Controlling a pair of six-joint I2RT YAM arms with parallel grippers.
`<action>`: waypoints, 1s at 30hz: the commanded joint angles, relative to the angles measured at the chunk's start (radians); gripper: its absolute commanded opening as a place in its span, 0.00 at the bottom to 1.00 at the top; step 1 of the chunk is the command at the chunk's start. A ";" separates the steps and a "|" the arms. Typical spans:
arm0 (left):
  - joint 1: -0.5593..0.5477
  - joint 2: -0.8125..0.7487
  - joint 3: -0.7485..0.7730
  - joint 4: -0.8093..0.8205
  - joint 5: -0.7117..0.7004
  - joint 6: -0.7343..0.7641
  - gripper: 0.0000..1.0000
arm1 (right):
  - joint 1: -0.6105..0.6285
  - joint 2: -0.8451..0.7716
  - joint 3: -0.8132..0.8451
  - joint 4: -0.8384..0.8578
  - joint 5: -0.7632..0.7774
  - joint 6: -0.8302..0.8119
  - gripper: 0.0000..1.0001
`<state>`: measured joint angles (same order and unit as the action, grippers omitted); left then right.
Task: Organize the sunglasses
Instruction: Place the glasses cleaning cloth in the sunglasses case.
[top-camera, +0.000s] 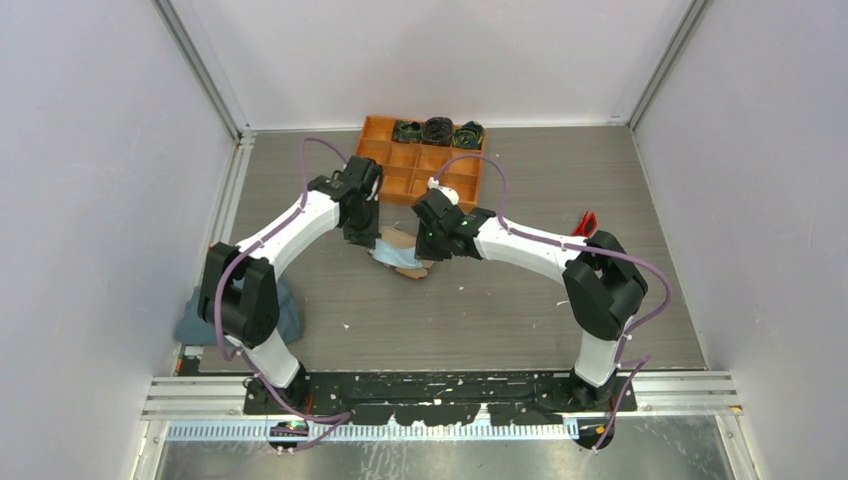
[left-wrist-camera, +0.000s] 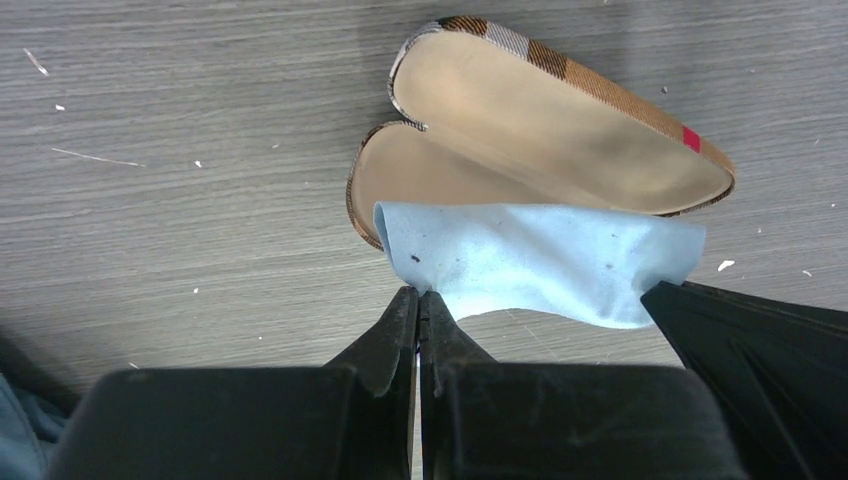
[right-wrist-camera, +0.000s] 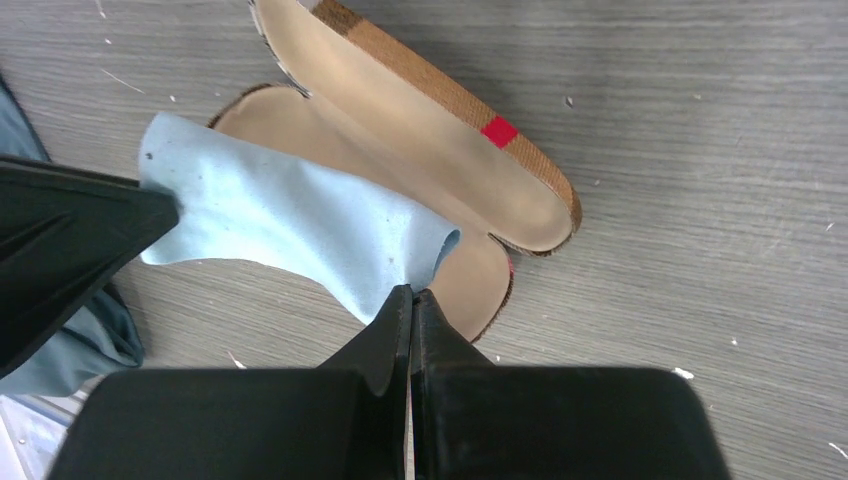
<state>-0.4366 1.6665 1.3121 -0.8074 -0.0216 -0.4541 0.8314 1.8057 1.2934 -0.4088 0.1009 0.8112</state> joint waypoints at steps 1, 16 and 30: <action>0.021 0.019 0.058 -0.012 0.032 0.032 0.01 | 0.003 -0.037 0.064 -0.018 0.043 -0.021 0.00; 0.062 0.177 0.170 -0.053 0.105 0.086 0.00 | 0.003 -0.006 0.090 -0.016 -0.014 0.019 0.00; 0.072 0.173 0.197 -0.078 0.119 0.103 0.01 | 0.001 -0.011 0.073 -0.022 -0.011 0.019 0.00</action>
<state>-0.3721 1.8832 1.4731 -0.8684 0.0769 -0.3740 0.8314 1.8072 1.3479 -0.4358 0.0845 0.8230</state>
